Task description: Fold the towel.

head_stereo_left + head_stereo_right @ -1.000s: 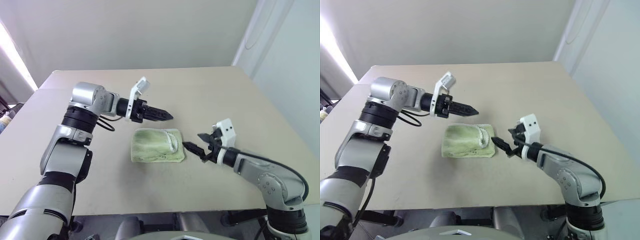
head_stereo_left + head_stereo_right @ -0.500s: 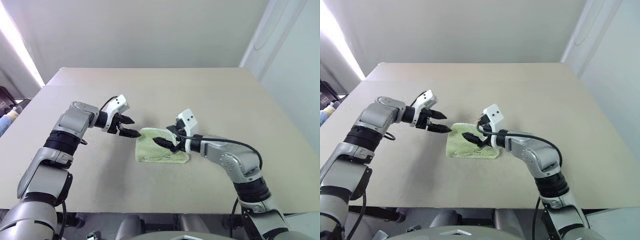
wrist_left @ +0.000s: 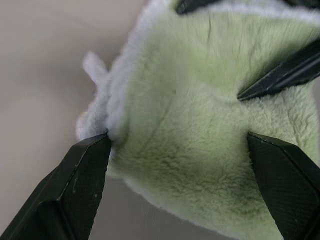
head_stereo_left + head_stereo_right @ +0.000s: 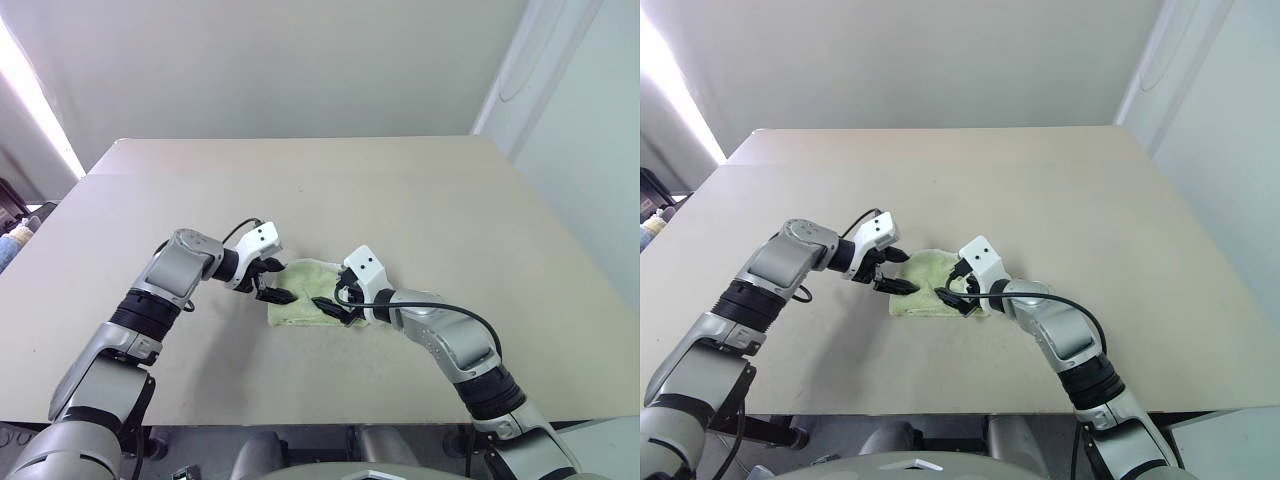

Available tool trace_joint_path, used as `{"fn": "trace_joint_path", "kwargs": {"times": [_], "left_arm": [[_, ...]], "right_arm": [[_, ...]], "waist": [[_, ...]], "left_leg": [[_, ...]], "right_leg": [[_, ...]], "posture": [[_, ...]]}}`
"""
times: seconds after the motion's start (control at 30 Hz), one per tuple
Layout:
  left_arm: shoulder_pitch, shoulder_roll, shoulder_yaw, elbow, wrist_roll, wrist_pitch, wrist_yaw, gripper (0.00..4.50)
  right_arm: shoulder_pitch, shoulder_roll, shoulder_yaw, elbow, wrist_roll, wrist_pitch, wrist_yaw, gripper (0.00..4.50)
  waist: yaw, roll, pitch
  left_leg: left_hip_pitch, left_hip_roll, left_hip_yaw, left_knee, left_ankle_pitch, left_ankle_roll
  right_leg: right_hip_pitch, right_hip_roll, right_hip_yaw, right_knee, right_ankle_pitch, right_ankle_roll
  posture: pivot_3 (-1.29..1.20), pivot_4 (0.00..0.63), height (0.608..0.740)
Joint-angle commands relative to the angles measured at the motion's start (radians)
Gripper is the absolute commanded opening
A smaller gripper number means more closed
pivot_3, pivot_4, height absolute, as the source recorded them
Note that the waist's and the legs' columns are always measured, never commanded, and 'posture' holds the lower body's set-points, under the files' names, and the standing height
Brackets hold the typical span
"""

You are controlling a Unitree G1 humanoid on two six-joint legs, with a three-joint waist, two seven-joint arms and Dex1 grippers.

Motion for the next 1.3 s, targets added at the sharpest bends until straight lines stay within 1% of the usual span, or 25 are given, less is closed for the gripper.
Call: {"fn": "trace_joint_path", "kwargs": {"times": [0.03,0.13,0.2,0.3,0.37,0.43,0.6,0.7,0.77,0.9,0.93,1.0,1.03,1.07,1.13,1.23,1.3], "left_arm": [[0.011,0.009,-0.014,0.01,0.041,-0.046,0.0,4.49],[0.023,0.0,-0.013,0.032,0.063,-0.082,0.011,4.49],[0.014,-0.018,0.007,0.06,0.052,-0.091,0.014,4.49],[-0.005,-0.04,0.046,0.103,0.027,-0.101,0.009,4.49],[-0.015,-0.043,0.072,0.125,0.01,-0.104,-0.008,4.49],[-0.025,-0.034,0.099,0.13,-0.024,-0.089,-0.056,4.49],[-0.041,0.03,0.15,0.102,-0.095,-0.03,-0.169,4.49],[-0.045,0.068,0.175,0.072,-0.131,0.014,-0.214,4.49],[-0.037,0.089,0.181,0.065,-0.128,0.004,-0.219,4.49],[-0.024,0.112,0.179,0.08,-0.107,-0.03,-0.22,4.49],[-0.023,0.113,0.177,0.085,-0.104,-0.037,-0.219,4.49],[-0.022,0.104,0.167,0.091,-0.086,-0.064,-0.2,4.49],[-0.023,0.1,0.164,0.094,-0.079,-0.074,-0.194,4.49],[-0.02,0.096,0.154,0.093,-0.065,-0.092,-0.188,4.49],[-0.015,0.088,0.144,0.091,-0.049,-0.113,-0.181,4.49],[-0.029,0.07,0.146,0.099,-0.049,-0.1,-0.171,4.49],[-0.041,0.058,0.145,0.107,-0.045,-0.099,-0.161,4.49]], "right_arm": [[0.013,0.003,0.002,0.007,-0.03,-0.009,-0.001,4.5],[0.02,-0.008,-0.012,-0.007,-0.042,-0.014,0.004,4.5],[0.021,-0.014,-0.033,-0.021,-0.037,-0.016,0.012,4.5],[0.02,0.002,-0.11,-0.059,0.022,-0.003,0.026,4.5],[0.009,0.031,-0.197,-0.089,0.108,0.054,0.032,4.5],[0.002,0.038,-0.26,-0.126,0.177,0.097,0.049,4.5],[0.02,0.019,-0.349,-0.221,0.292,0.202,0.065,4.5],[0.019,0.069,-0.462,-0.257,0.407,0.296,0.005,4.5],[0.025,0.101,-0.521,-0.294,0.475,0.35,-0.037,4.5],[0.048,0.197,-0.66,-0.365,0.716,0.468,-0.147,4.5],[0.067,0.201,-0.662,-0.39,0.758,0.495,-0.162,4.5],[0.124,0.092,-0.493,-0.485,0.62,0.446,-0.148,4.5],[0.14,0.048,-0.429,-0.511,0.564,0.413,-0.142,4.5],[0.143,-0.025,-0.334,-0.523,0.464,0.339,-0.126,4.5],[0.135,-0.12,-0.212,-0.519,0.338,0.218,-0.085,4.5],[0.117,-0.161,-0.155,-0.489,0.279,0.096,-0.012,4.5],[0.084,-0.2,-0.096,-0.437,0.188,-0.003,0.039,4.5]], "waist": [[0.0,0.0,0.0],[0.001,0.0,-0.001],[0.002,0.0,-0.001],[0.005,0.0,-0.001],[0.004,0.0,-0.001],[0.004,0.0,-0.001],[-0.002,0.0,-0.001],[-0.003,0.001,-0.001],[-0.003,0.001,-0.001],[-0.001,0.001,-0.001],[-0.001,0.001,-0.001],[0.002,0.001,-0.001],[0.002,0.001,-0.001],[0.002,0.001,-0.001],[0.001,0.001,-0.001],[0.001,0.001,-0.001],[-0.001,0.001,-0.001]], "left_leg": [[0.0,0.0,0.0,0.0,0.0,0.0],[0.0,0.0,0.0,0.0,0.0,0.0],[0.001,0.0,0.0,0.0,0.0,0.0],[0.002,0.0,0.0,0.0,0.0,0.0],[0.001,0.0,0.0,0.0,0.0,0.0],[0.001,0.0,-0.001,0.0,0.0,0.0],[-0.001,0.0,-0.001,0.0,0.0,0.0],[-0.002,0.0,-0.001,0.0,0.0,0.0],[-0.001,0.0,-0.001,0.0,0.0,0.0],[-0.001,0.001,-0.001,0.0,0.0,0.0],[-0.001,0.001,-0.001,0.0,0.0,0.0],[-0.002,0.001,-0.001,0.0,0.0,0.0],[-0.002,0.001,-0.001,0.0,0.0,0.0],[-0.002,0.001,-0.001,0.0,0.0,0.0],[-0.002,0.0,0.001,0.0,0.0,0.0],[-0.001,0.0,0.001,0.0,0.0,0.0],[-0.001,0.001,0.0,0.0,0.0,0.0]], "right_leg": [[0.0,0.0,0.0,0.0,0.0,0.0],[0.0,0.0,0.0,0.0,0.0,0.0],[0.001,0.0,0.0,0.0,0.0,0.0],[0.002,0.0,0.0,0.0,0.0,0.0],[0.002,0.0,0.0,0.0,0.0,0.0],[0.002,0.0,0.0,0.0,0.0,0.0],[-0.001,0.0,0.0,0.0,0.0,0.0],[-0.001,0.0,-0.001,0.0,0.0,0.0],[-0.001,0.0,-0.001,0.0,0.0,0.0],[-0.001,0.0,-0.001,0.0,0.0,0.0],[-0.001,0.0,-0.001,0.0,0.0,0.0],[-0.001,0.0,-0.001,0.0,0.0,0.0],[-0.001,-0.001,-0.001,-0.001,0.0,0.0],[-0.001,-0.001,-0.001,-0.001,0.0,0.0],[-0.001,-0.001,0.0,-0.002,0.0,0.0],[-0.001,-0.001,0.0,-0.001,0.0,0.0],[-0.001,0.0,0.0,-0.001,0.0,0.0]], "posture": [[0.0,0.0,0.712],[0.0,0.0,0.712],[0.0,0.0,0.712],[0.0,0.0,0.712],[0.0,0.0,0.712],[0.0,0.0,0.712],[0.0,0.0,0.712],[0.0,0.0,0.712],[0.0,0.0,0.712],[0.0,0.0,0.712],[0.0,0.0,0.712],[0.0,0.0,0.712],[0.0,0.0,0.712],[0.0,0.0,0.712],[0.0,0.0,0.712],[0.0,0.0,0.712],[0.0,0.0,0.712]]}}
